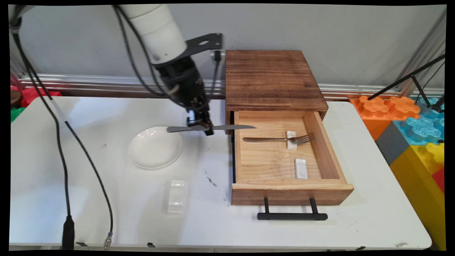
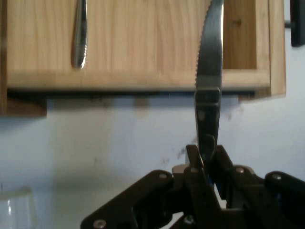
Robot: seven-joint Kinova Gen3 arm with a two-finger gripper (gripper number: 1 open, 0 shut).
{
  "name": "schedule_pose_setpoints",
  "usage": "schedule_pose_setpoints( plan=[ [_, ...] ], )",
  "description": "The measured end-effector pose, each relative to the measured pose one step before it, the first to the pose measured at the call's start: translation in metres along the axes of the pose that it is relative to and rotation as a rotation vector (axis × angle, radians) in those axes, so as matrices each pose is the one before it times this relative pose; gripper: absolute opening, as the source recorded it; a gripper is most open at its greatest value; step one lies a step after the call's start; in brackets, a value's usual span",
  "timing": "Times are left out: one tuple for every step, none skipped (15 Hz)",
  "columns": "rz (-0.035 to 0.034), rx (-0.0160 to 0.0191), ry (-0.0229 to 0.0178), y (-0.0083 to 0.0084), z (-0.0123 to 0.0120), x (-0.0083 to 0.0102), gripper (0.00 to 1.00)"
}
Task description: Place the picked object into the drawer
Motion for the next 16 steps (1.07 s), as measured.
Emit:
schedule_pose_setpoints(
  plan=[
    [-0.00079,0.00236,0.00691,0.00039,0.00449,0.01111,0.0],
    [-0.00055,0.00212,0.00483,0.00048,0.00368,0.00822,0.0],
    [-0.00099,0.00346,0.00527,0.00052,0.00441,0.00897,0.0],
    [-0.0035,0.00781,0.00804,0.00098,0.00914,0.01581,0.0],
    [-0.00359,0.00722,0.00611,0.00078,0.00765,0.01134,0.0],
    [-0.00406,0.00676,0.00631,0.00097,0.00813,0.01046,0.0],
    [-0.00301,0.0042,0.00444,0.00083,0.00593,0.00673,0.0],
    [-0.00273,0.00382,0.00471,0.00086,0.00597,0.0062,0.0],
    [-0.00276,0.00427,0.00564,0.0012,0.00775,0.0071,0.0],
    [-0.00314,0.00497,0.00635,0.00151,0.00936,0.00734,0.0],
    [-0.00225,0.00362,0.00532,0.00127,0.00842,0.00595,0.0],
    [-0.00188,0.00282,0.00543,0.00116,0.00857,0.00519,0.0],
    [-0.00081,0.00148,0.00326,0.00065,0.00538,0.00279,0.0],
    [-0.00085,0.00181,0.0042,0.00047,0.00657,0.00312,0.0],
    [-0.00051,0.00214,0.00506,0.00042,0.0079,0.00361,0.0],
    [-0.00045,0.00182,0.00419,0.00018,0.00653,0.00293,0.0]
  ],
)
